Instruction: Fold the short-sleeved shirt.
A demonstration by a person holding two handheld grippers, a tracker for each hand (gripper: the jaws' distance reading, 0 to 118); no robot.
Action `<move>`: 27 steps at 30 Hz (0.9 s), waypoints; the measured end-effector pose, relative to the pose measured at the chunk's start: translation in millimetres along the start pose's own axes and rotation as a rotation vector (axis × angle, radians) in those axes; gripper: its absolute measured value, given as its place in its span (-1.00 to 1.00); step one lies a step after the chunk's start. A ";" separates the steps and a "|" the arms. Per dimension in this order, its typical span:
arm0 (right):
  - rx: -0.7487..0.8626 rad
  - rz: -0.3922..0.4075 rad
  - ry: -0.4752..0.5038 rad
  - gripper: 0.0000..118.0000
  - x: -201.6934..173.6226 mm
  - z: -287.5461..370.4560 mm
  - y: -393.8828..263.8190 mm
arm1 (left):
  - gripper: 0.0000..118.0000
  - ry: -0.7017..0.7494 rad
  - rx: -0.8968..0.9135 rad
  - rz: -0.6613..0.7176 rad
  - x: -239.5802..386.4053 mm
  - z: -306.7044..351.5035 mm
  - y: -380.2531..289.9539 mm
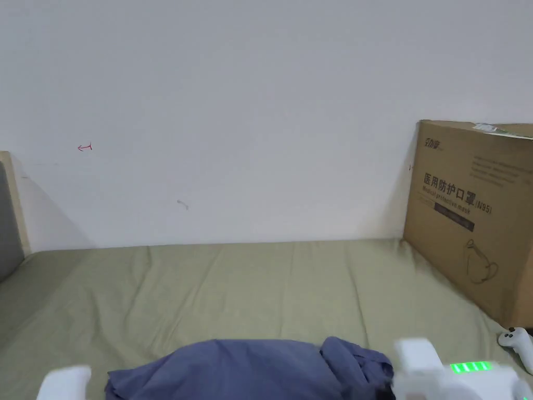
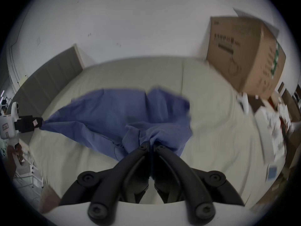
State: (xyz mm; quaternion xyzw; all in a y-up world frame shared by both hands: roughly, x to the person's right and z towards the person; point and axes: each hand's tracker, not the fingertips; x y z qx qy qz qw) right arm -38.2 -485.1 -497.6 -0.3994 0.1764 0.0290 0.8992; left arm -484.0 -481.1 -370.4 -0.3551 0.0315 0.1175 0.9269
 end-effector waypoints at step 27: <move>-0.067 -0.339 0.023 0.67 19.0 69.3 -96.3 | 0.77 -0.053 -0.047 0.273 -12.6 73.3 -82.8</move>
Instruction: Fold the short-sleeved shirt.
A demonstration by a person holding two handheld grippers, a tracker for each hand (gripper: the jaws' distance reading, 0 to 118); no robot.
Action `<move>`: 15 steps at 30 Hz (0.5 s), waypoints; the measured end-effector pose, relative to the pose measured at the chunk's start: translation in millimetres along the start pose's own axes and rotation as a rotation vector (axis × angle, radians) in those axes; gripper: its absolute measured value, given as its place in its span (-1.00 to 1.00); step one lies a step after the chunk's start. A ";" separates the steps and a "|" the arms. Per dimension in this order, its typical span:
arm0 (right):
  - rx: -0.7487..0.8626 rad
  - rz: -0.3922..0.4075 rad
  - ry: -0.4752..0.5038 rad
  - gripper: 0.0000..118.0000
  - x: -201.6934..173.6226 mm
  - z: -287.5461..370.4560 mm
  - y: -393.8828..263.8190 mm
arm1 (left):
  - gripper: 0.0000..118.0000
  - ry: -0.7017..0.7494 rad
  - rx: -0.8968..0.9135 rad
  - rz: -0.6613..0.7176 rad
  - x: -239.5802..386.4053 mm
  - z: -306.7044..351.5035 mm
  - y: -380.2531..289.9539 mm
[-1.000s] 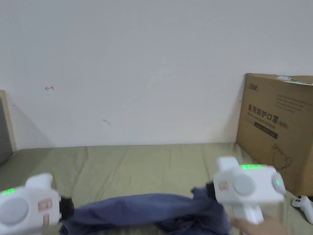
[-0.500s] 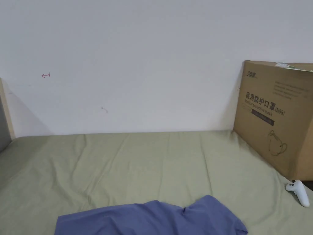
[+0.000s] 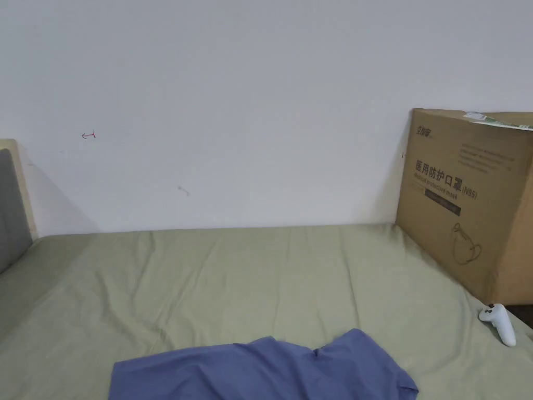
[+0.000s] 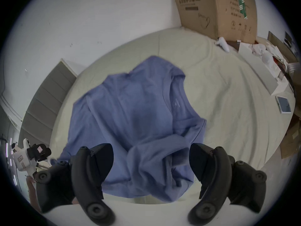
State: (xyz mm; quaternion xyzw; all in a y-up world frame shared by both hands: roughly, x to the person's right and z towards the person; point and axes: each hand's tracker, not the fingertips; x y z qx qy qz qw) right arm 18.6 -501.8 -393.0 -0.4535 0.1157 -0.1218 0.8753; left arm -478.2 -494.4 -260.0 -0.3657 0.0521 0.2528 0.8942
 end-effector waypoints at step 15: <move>0.450 0.108 0.278 -0.89 -39.5 139.7 -4.4 | -1.00 -0.016 0.441 -0.126 61.2 108.8 14.2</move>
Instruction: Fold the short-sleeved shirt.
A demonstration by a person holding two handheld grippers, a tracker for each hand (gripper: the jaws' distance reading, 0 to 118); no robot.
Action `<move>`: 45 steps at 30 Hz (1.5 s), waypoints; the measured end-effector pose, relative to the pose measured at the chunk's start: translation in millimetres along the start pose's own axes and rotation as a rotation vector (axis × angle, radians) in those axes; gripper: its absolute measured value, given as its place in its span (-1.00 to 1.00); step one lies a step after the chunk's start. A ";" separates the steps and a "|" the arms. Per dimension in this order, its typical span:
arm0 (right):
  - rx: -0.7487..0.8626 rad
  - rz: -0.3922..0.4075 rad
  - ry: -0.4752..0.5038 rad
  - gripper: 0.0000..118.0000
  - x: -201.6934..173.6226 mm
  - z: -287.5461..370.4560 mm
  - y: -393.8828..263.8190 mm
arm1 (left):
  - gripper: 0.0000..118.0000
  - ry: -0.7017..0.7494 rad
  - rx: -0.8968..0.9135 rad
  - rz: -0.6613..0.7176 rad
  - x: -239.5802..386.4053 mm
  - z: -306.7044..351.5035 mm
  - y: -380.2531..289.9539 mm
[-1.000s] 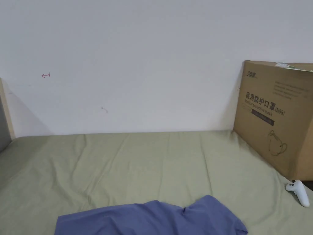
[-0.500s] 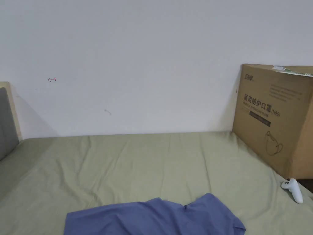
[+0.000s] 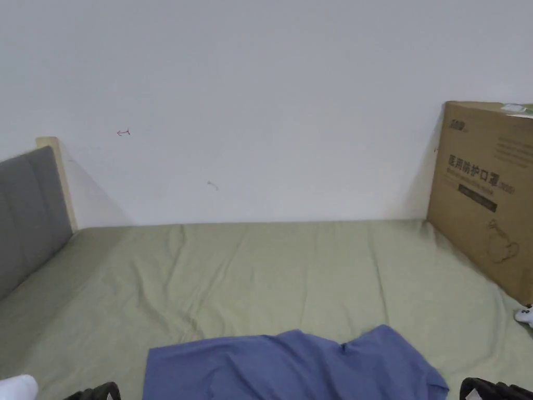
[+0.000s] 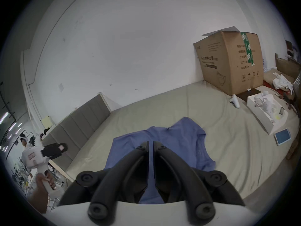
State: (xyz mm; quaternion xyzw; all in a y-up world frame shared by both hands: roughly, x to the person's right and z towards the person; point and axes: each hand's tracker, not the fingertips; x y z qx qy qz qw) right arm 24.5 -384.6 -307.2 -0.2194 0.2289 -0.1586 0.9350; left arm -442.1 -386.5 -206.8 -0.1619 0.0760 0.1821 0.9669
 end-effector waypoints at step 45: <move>-0.725 0.008 -0.375 1.00 149.0 -448.8 86.7 | -0.95 0.104 -0.520 -0.355 -90.9 -344.5 -9.3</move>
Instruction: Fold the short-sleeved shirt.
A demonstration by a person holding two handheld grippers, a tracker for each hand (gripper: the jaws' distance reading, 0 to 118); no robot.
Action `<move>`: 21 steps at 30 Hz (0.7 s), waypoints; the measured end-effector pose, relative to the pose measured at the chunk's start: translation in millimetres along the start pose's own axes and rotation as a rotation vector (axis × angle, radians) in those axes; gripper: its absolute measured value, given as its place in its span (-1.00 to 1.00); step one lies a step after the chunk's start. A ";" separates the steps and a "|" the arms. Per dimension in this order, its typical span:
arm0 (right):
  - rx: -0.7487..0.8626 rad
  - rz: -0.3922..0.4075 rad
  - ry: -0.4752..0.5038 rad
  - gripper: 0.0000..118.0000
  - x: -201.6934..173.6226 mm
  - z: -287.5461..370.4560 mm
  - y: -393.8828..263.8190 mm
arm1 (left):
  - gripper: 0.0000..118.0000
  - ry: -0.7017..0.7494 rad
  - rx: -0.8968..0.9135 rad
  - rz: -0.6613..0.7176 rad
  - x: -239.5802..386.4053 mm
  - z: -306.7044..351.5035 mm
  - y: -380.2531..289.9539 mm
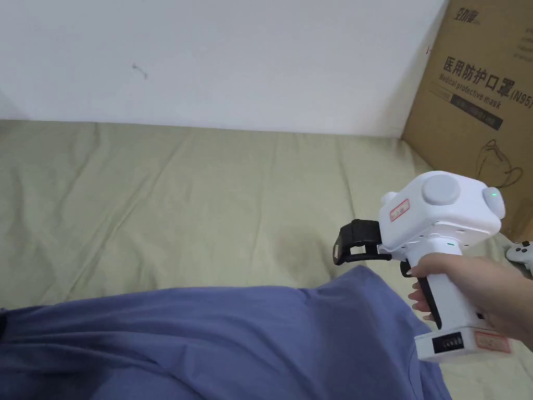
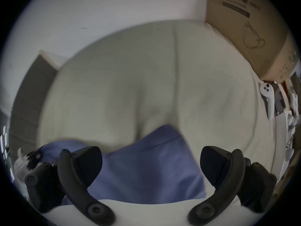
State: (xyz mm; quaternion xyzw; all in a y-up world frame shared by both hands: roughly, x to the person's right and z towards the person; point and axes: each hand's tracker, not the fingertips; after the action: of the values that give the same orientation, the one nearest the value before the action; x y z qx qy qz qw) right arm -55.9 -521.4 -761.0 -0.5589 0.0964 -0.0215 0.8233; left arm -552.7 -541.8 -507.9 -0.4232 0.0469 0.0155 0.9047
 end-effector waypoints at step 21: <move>0.272 0.034 0.090 -0.86 4.2 112.4 -34.9 | -0.95 -0.012 0.032 0.075 -8.2 96.2 17.4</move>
State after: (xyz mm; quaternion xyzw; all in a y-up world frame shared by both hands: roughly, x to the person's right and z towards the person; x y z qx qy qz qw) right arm -28.7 -432.1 -689.3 -0.4388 0.1391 -0.0453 0.8866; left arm -555.1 -456.8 -459.1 -0.4065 0.0577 0.0512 0.9104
